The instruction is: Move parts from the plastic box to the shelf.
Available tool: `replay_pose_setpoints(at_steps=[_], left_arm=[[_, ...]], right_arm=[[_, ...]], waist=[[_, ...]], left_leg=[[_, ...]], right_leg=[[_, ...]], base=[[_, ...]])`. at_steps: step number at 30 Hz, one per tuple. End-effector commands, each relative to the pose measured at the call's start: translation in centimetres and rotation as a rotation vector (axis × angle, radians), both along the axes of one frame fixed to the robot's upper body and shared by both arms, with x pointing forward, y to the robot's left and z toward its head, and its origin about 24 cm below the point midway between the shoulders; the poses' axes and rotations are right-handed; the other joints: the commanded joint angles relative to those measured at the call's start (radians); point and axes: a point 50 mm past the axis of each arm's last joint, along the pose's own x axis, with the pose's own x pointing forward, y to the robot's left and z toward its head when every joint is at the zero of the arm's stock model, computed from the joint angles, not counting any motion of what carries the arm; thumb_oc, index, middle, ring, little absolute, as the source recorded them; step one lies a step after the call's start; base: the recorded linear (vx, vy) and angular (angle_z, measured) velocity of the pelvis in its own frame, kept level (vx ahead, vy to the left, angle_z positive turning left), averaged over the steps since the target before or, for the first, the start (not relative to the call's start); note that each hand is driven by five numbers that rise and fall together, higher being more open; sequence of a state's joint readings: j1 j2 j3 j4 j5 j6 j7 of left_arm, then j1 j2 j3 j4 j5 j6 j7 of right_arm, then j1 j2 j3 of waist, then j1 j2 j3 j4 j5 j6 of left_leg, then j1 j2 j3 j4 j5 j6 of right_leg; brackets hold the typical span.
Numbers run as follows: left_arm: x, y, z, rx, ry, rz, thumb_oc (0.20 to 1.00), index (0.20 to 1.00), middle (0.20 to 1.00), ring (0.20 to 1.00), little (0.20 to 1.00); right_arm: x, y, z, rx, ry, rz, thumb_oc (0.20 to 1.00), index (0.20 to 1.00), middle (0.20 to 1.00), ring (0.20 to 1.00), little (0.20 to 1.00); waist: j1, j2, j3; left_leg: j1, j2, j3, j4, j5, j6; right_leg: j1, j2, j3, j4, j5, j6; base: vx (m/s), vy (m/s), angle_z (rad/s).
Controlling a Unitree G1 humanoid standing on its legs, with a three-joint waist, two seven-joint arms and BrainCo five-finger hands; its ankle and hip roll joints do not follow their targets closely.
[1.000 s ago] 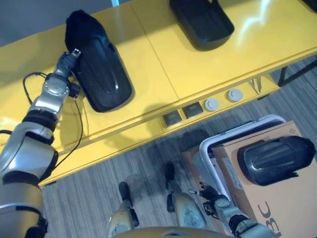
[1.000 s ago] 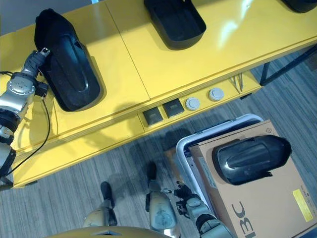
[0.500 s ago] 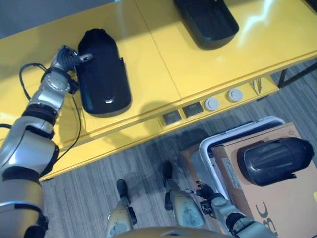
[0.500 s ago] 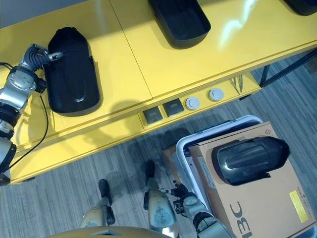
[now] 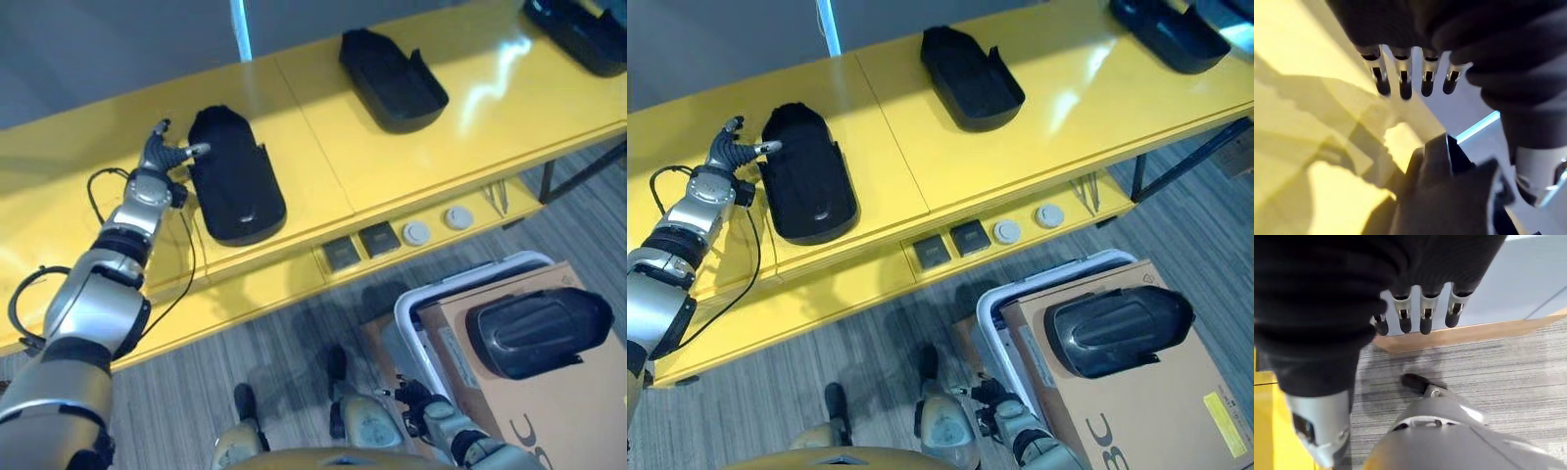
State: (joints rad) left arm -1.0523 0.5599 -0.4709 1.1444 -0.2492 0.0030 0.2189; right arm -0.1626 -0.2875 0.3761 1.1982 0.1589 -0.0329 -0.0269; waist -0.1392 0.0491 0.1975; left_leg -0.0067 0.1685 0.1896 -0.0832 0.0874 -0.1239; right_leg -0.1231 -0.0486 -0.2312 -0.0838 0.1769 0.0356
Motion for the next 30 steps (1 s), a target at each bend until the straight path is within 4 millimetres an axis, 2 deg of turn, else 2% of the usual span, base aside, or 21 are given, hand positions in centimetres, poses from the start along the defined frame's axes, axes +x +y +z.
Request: replay_pose_setpoints(at_steps=[1, 2, 4, 5, 7, 9, 10, 11, 12, 13, 14, 15, 16, 17, 18, 19, 21, 22, 24, 25, 30], left_arm=[[-0.2, 2.3, 2.5, 0.176, -0.063, 0.110, 1.000, 1.000, 1.000, 1.000, 1.000], [-0.5, 2.5, 3.7, 0.339, -0.128, 0.115, 1.000, 1.000, 1.000, 1.000, 1.000], [-1.0, 2.8, 3.9, 0.411, -0.161, 0.106, 1.000, 1.000, 1.000, 1.000, 1.000], [-2.0, 3.2, 4.4, 0.502, -0.222, 0.094, 1.000, 1.000, 1.000, 1.000, 1.000], [-2.6, 3.6, 4.2, 0.525, -0.227, 0.086, 1.000, 1.000, 1.000, 1.000, 1.000], [-3.3, 2.5, 5.0, 0.532, -0.299, 0.016, 1.000, 1.000, 1.000, 1.000, 1.000], [-4.0, 0.4, 5.2, 0.484, -0.376, -0.082, 0.595, 0.595, 0.595, 0.595, 0.595], [-4.0, 0.4, 5.2, 0.484, -0.376, -0.082, 0.482, 0.482, 0.482, 0.482, 0.482], [-4.5, -1.3, 5.1, 0.423, -0.422, -0.159, 0.200, 0.200, 0.200, 0.200, 0.200], [-5.1, -2.6, 4.9, 0.365, -0.460, -0.227, 0.200, 0.200, 0.200, 0.200, 0.200], [-6.8, -4.7, 3.9, 0.174, -0.499, -0.364, 0.200, 0.200, 0.200, 0.200, 0.200], [-6.8, -4.7, 3.9, 0.173, -0.498, -0.363, 0.200, 0.200, 0.200, 0.200, 0.200], [-8.8, -5.8, 2.8, 0.024, -0.530, -0.449, 0.200, 0.200, 0.200, 0.200, 0.200], [-8.8, -5.8, 2.8, 0.023, -0.530, -0.448, 0.200, 0.200, 0.200, 0.200, 0.200], [-9.8, -6.7, 2.3, -0.043, -0.548, -0.499, 0.200, 0.200, 0.200, 0.200, 0.200], [-11.8, -7.7, 0.3, -0.212, -0.521, -0.555, 0.200, 0.200, 0.200, 0.200, 0.200], [-12.6, -8.2, -0.4, -0.279, -0.502, -0.579, 0.200, 0.200, 0.200, 0.200, 0.200], [-14.1, -9.0, -2.1, -0.373, -0.452, -0.614, 0.200, 0.200, 0.200, 0.200, 0.200], [-14.6, -9.5, -2.8, -0.434, -0.424, -0.623, 0.200, 0.200, 0.200, 0.200, 0.200], [-15.3, -10.3, -4.2, -0.509, -0.357, -0.660, 0.200, 0.200, 0.200, 0.200, 0.200], [-15.8, -11.6, -6.3, -0.537, -0.236, -0.716, 0.200, 0.200, 0.200, 0.200, 0.200]], right_arm=[[-1.7, -0.1, -0.8, -0.014, 0.074, -0.005, 1.000, 1.000, 1.000, 1.000, 1.000], [-2.2, -0.1, -1.0, -0.017, 0.084, -0.013, 1.000, 1.000, 1.000, 1.000, 1.000], [-2.6, -0.2, -1.1, -0.018, 0.094, -0.009, 1.000, 1.000, 1.000, 1.000, 1.000], [-3.0, -0.5, -1.2, -0.027, 0.103, -0.008, 1.000, 1.000, 1.000, 1.000, 1.000], [-3.4, -0.6, -1.3, -0.030, 0.116, -0.006, 1.000, 1.000, 1.000, 1.000, 1.000], [-4.2, -1.0, -1.4, -0.040, 0.140, -0.011, 1.000, 1.000, 1.000, 1.000, 1.000], [-5.3, -1.2, -1.7, -0.044, 0.178, -0.004, 1.000, 1.000, 1.000, 1.000, 1.000], [-5.3, -1.2, -1.7, -0.045, 0.178, -0.004, 1.000, 1.000, 1.000, 1.000, 1.000], [-6.1, -1.2, -1.9, -0.051, 0.208, 0.006, 1.000, 1.000, 1.000, 1.000, 1.000], [-6.6, -1.1, -2.1, -0.052, 0.230, 0.011, 1.000, 1.000, 1.000, 1.000, 1.000], [-7.5, -1.3, -2.2, -0.066, 0.266, 0.013, 1.000, 1.000, 1.000, 1.000, 1.000], [-7.5, -1.4, -2.2, -0.067, 0.267, 0.014, 1.000, 1.000, 1.000, 1.000, 1.000], [-7.9, -1.1, -2.4, -0.063, 0.281, 0.010, 1.000, 1.000, 1.000, 1.000, 1.000], [-7.9, -1.1, -2.4, -0.064, 0.281, 0.011, 1.000, 1.000, 1.000, 1.000, 1.000], [-8.0, -0.6, -2.5, -0.053, 0.284, 0.011, 1.000, 1.000, 1.000, 1.000, 1.000], [-8.2, 0.0, -2.7, -0.040, 0.284, 0.025, 1.000, 1.000, 1.000, 1.000, 1.000], [-8.3, 0.3, -2.8, -0.034, 0.284, 0.030, 1.000, 1.000, 1.000, 1.000, 1.000], [-8.3, 0.9, -2.9, -0.022, 0.272, 0.024, 1.000, 1.000, 1.000, 1.000, 1.000], [-8.1, 1.2, -2.9, -0.018, 0.261, 0.016, 1.000, 1.000, 1.000, 1.000, 1.000], [-7.9, 1.6, -2.9, -0.010, 0.250, 0.008, 1.000, 1.000, 1.000, 1.000, 1.000], [-7.2, 2.1, -2.8, -0.010, 0.222, -0.002, 1.000, 1.000, 1.000, 1.000, 1.000]], waist=[[0.009, -0.001, -0.035], [0.016, -0.001, -0.050], [0.018, -0.002, -0.060], [0.029, -0.005, -0.076], [0.030, -0.005, -0.085], [0.038, -0.008, -0.101], [0.044, -0.015, -0.116], [0.043, -0.015, -0.115], [0.046, -0.018, -0.120], [0.051, -0.022, -0.127], [0.056, -0.025, -0.132], [0.055, -0.025, -0.134], [0.059, -0.029, -0.140], [0.059, -0.029, -0.140], [0.062, -0.033, -0.140], [0.068, -0.040, -0.139], [0.070, -0.041, -0.139], [0.077, -0.045, -0.137], [0.079, -0.047, -0.133], [0.080, -0.049, -0.128], [0.077, -0.054, -0.120]], left_leg=[[0.039, 0.007, -0.017, -0.004, -0.079, -0.006], [0.054, 0.004, -0.021, -0.004, -0.084, -0.005], [0.067, 0.004, -0.021, -0.004, -0.088, -0.005], [0.085, 0.004, -0.021, -0.004, -0.094, -0.002], [0.096, 0.003, -0.019, -0.004, -0.098, -0.001], [0.118, 0.002, -0.018, -0.004, -0.107, 0.001], [0.140, 0.000, -0.023, -0.004, -0.117, 0.004], [0.141, 0.000, -0.023, -0.004, -0.118, 0.004], [0.154, -0.001, -0.024, -0.004, -0.124, 0.005], [0.161, -0.001, -0.027, -0.004, -0.129, 0.006], [0.184, -0.003, -0.028, -0.004, -0.142, 0.010], [0.180, -0.005, -0.028, -0.004, -0.139, 0.011], [0.188, -0.009, -0.029, -0.004, -0.145, 0.017], [0.189, -0.009, -0.028, -0.004, -0.145, 0.017], [0.192, -0.012, -0.028, -0.004, -0.150, 0.021], [0.202, -0.017, -0.025, -0.004, -0.157, 0.027], [0.206, -0.019, -0.023, -0.004, -0.162, 0.030], [0.211, -0.022, -0.022, -0.004, -0.166, 0.036], [0.211, -0.024, -0.021, -0.004, -0.165, 0.038], [0.207, -0.027, -0.021, -0.004, -0.165, 0.042], [0.189, -0.033, -0.020, -0.004, -0.162, 0.048]], right_leg=[[0.084, -0.035, 0.003, -0.003, -0.173, 0.095], [0.105, -0.038, -0.003, -0.003, -0.176, 0.096], [0.118, -0.040, -0.006, -0.003, -0.177, 0.097], [0.139, -0.045, -0.011, -0.003, -0.180, 0.100], [0.150, -0.047, -0.012, -0.003, -0.180, 0.101], [0.174, -0.052, -0.016, -0.003, -0.181, 0.103], [0.201, -0.056, -0.024, -0.003, -0.184, 0.104], [0.202, -0.056, -0.025, -0.003, -0.184, 0.104], [0.218, -0.058, -0.029, -0.003, -0.188, 0.104], [0.227, -0.061, -0.032, -0.003, -0.189, 0.104], [0.251, -0.064, -0.032, -0.003, -0.194, 0.104], [0.248, -0.065, -0.032, -0.003, -0.192, 0.104], [0.254, -0.072, -0.029, -0.003, -0.190, 0.105], [0.254, -0.071, -0.029, -0.003, -0.190, 0.105], [0.258, -0.075, -0.028, -0.003, -0.188, 0.104], [0.265, -0.080, -0.026, -0.003, -0.187, 0.104], [0.268, -0.081, -0.022, -0.003, -0.188, 0.104], [0.270, -0.084, -0.019, -0.003, -0.186, 0.105], [0.269, -0.085, -0.017, -0.003, -0.185, 0.106], [0.264, -0.087, -0.014, -0.003, -0.181, 0.107], [0.246, -0.089, -0.009, -0.003, -0.172, 0.111]], base=[[-0.02, 0.007, 0.06], [-0.02, 0.009, 0.06], [-0.02, 0.023, 0.04], [-0.02, 0.049, 0.03], [-0.01, 0.042, 0.05], [-0.01, 0.039, 0.08], [0.02, 0.033, 0.06], [0.01, 0.033, 0.09], [0.01, 0.020, 0.18], [0.04, 0.052, 0.21], [0.03, 0.040, 0.15], [0.02, 0.059, 0.06], [0.00, 0.027, 0.03], [0.01, 0.042, -0.01], [0.01, 0.041, -0.05], [0.01, 0.051, -0.06], [0.01, 0.035, -0.09], [0.00, 0.037, -0.10], [-0.01, 0.033, -0.06], [-0.01, 0.018, -0.04], [-0.01, 0.014, -0.02]])
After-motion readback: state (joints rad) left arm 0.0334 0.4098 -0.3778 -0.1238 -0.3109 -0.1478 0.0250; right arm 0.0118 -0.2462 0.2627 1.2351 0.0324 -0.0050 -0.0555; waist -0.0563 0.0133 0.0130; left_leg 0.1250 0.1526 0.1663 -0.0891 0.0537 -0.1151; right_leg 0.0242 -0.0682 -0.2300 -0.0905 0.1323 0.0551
